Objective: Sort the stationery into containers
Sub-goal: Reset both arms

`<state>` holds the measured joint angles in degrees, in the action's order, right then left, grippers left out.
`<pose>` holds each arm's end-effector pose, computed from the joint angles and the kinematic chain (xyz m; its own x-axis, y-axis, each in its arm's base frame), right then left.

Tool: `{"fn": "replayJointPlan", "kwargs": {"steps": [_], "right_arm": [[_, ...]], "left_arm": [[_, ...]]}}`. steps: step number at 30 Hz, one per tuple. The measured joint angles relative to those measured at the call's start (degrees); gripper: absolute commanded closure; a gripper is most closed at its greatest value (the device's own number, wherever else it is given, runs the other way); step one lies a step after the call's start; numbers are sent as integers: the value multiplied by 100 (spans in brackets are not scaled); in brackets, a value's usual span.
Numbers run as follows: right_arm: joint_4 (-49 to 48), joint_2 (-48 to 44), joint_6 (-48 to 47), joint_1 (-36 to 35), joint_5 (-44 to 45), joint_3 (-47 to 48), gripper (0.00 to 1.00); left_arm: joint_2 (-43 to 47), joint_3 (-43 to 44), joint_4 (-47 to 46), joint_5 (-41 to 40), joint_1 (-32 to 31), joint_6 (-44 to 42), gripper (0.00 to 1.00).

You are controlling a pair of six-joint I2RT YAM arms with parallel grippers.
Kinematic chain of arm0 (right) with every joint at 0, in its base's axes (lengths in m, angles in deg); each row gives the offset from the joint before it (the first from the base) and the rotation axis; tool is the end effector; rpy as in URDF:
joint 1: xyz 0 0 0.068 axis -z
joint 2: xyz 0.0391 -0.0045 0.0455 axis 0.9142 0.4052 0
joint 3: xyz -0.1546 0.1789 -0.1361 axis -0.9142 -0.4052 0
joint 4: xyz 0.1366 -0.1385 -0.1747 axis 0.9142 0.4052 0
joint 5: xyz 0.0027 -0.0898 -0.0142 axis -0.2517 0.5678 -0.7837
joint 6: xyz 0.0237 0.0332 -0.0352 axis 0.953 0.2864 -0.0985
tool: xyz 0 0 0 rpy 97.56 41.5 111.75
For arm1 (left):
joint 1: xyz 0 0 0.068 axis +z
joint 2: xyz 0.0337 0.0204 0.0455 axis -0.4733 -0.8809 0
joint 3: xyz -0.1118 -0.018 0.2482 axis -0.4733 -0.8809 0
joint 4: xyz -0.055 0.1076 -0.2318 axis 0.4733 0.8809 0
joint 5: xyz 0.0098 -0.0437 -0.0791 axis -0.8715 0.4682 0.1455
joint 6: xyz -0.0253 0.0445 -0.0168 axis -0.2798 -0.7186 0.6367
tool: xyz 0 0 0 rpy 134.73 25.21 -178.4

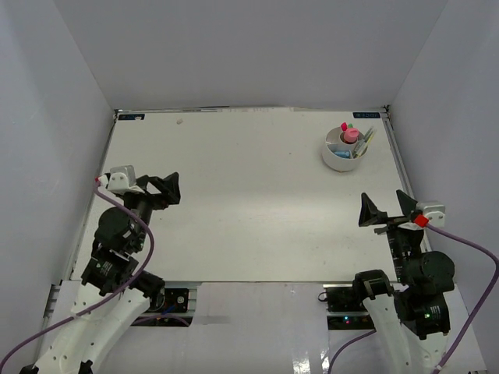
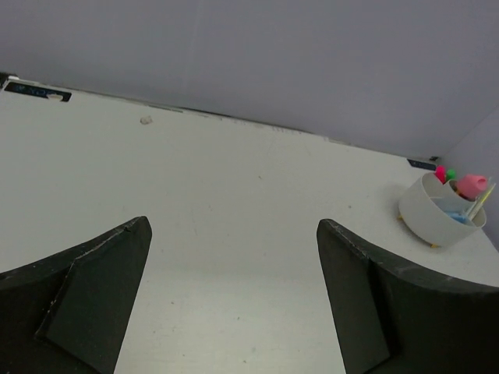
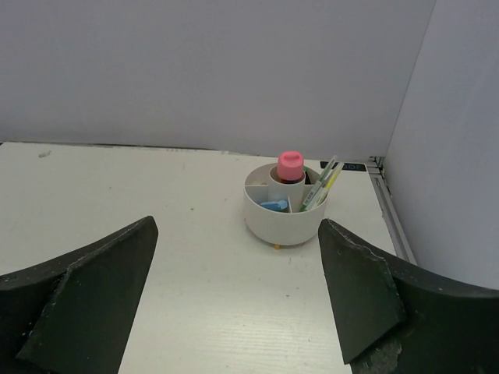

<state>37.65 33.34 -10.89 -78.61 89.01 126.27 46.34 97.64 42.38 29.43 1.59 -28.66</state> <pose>0.0263 0.0006 0.3466 0.2845 0.0511 -0.9573 -0.0788 0.9964 0.0297 0.0970 -0.0347 0.3549 0.0193 -0.2941 -0.9556 0.1173 0.9498 -0.2900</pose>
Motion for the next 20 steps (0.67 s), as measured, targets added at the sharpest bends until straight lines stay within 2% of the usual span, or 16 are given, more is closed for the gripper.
{"fn": "replayJointPlan", "kwargs": {"steps": [5,20], "right_arm": [[-22,-144,2,-4,-37,-221,10],[-195,-188,24,-26,-70,-522,10]], "left_arm": [[-17,-448,125,46,0,61,2],[83,-804,-24,155,4,-52,2]]}}
